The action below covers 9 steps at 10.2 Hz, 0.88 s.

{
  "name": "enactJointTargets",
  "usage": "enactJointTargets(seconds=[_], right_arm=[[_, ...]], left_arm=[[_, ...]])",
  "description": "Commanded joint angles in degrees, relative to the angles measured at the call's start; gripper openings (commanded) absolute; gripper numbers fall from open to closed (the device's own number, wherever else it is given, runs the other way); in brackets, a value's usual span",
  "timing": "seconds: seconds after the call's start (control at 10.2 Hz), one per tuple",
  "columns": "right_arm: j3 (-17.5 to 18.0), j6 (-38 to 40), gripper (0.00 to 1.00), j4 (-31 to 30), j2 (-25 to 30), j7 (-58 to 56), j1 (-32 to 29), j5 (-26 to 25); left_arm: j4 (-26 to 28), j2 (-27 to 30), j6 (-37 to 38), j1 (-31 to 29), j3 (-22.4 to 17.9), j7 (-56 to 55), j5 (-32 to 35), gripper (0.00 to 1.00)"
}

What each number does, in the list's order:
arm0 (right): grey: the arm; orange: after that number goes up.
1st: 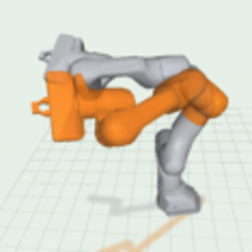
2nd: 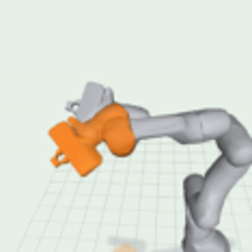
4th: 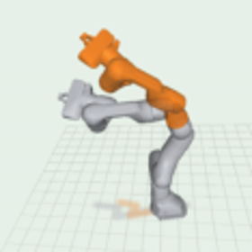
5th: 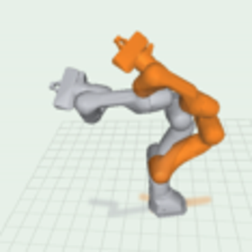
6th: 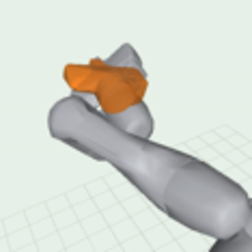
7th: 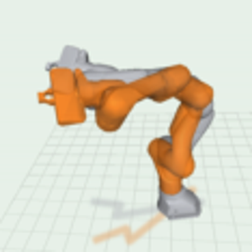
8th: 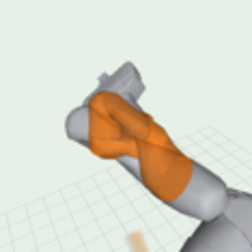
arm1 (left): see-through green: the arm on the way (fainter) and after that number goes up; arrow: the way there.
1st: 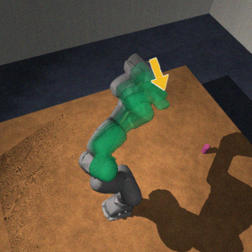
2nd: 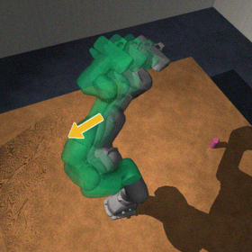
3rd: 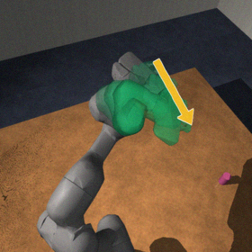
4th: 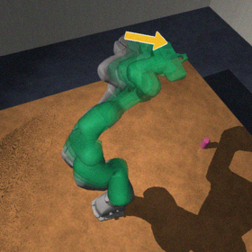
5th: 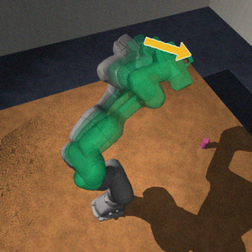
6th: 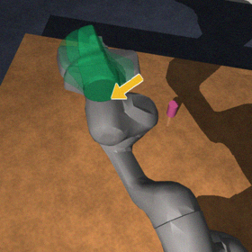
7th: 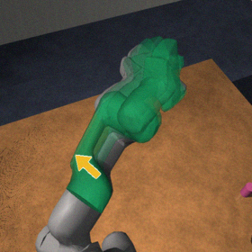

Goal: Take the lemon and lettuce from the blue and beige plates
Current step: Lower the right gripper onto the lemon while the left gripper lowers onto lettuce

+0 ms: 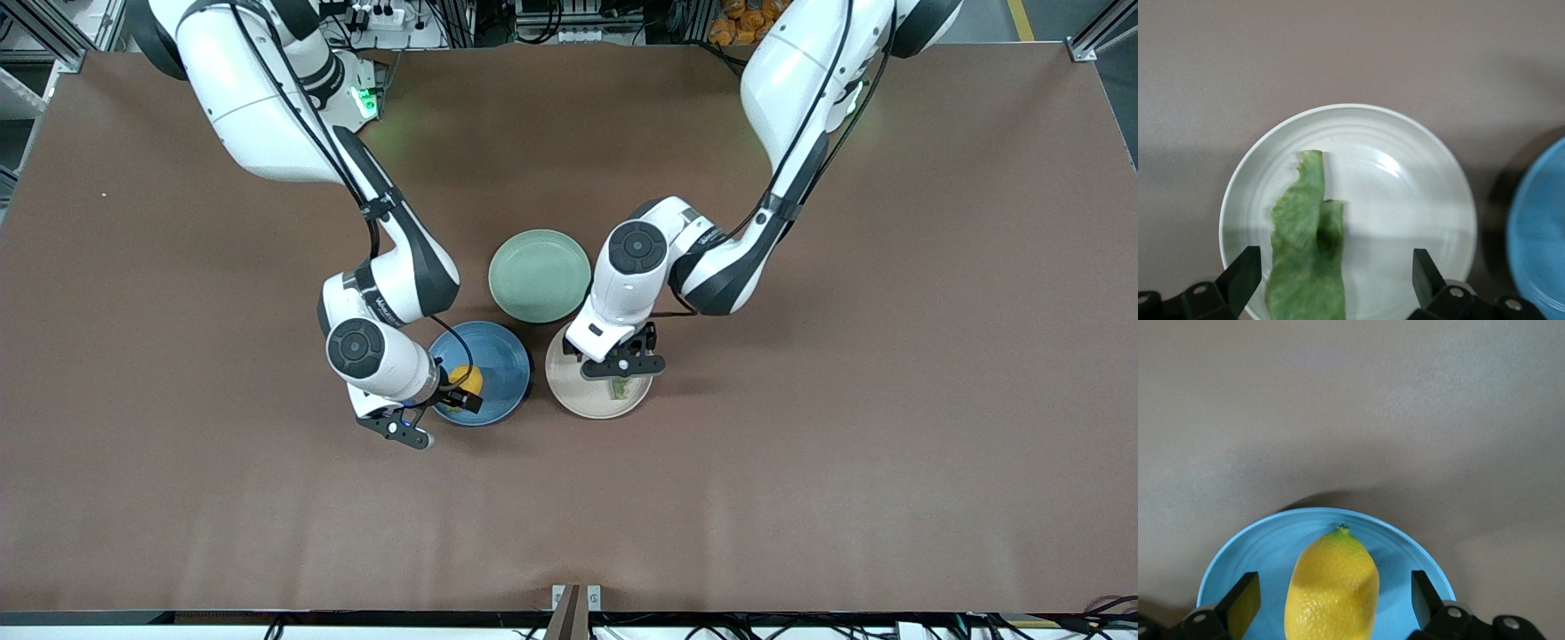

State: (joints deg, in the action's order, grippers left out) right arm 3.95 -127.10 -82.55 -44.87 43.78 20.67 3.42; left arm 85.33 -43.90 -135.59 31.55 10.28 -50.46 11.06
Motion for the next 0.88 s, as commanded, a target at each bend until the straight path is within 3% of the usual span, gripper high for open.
enactJointTargets(seconds=[0.0,0.29,0.39,0.49,0.79], right_arm=[[0.2,0.2,1.0,1.7,-1.2,2.2,0.3,1.0],[0.4,-0.3,1.0,1.6,-2.6,4.0,1.5,1.1],[0.4,-0.3,0.92,1.6,-2.6,4.0,1.6,1.1],[0.4,-0.3,0.74,1.6,-2.6,3.9,1.5,1.3],[0.4,-0.2,0.39,1.6,-2.5,3.7,1.6,0.9]], left_arm=[[-1.7,-2.1,-0.6,2.3,-2.4,-2.0,2.1,1.0],[-1.7,-3.7,-0.8,2.7,-2.5,-4.9,2.8,0.91],[-1.7,-4.3,-1.3,2.9,-2.8,-5.3,2.8,0.9],[-1.6,-4.3,-1.4,3.3,-3.8,-5.2,2.8,0.82],[-1.4,-4.2,-1.3,3.6,-4.0,-5.3,4.5,0.38]])
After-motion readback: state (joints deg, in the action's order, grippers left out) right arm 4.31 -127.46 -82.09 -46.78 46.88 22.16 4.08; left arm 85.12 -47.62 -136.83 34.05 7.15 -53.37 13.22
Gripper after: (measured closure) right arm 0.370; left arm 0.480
